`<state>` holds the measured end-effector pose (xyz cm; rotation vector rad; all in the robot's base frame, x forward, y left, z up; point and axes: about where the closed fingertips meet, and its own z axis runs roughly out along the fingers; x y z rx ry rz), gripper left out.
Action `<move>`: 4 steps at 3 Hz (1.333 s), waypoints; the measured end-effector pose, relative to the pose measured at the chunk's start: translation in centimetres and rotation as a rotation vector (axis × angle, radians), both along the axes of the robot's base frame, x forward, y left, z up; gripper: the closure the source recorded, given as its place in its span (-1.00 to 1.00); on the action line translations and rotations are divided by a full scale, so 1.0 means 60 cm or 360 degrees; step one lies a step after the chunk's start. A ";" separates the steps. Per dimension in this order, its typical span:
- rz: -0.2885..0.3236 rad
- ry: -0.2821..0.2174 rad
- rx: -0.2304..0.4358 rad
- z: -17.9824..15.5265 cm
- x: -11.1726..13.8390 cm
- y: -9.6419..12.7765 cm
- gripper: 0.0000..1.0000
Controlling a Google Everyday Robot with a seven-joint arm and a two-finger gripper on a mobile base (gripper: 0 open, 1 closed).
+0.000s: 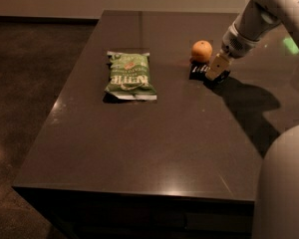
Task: Move rxbar chocolate near orange
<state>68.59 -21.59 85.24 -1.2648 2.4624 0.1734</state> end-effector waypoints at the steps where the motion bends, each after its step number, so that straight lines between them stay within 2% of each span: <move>1: -0.0002 0.0010 -0.0020 -0.007 0.013 -0.004 0.26; 2: 0.0001 0.0014 -0.0022 -0.013 0.019 -0.003 -0.36; 3: 0.0003 0.0018 -0.0021 -0.018 0.021 0.000 -0.83; 4: 0.0005 0.0021 -0.0020 -0.023 0.023 0.002 -1.00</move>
Offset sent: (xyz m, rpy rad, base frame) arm 0.0087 -0.0028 -0.0045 -0.0137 0.0069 -0.0009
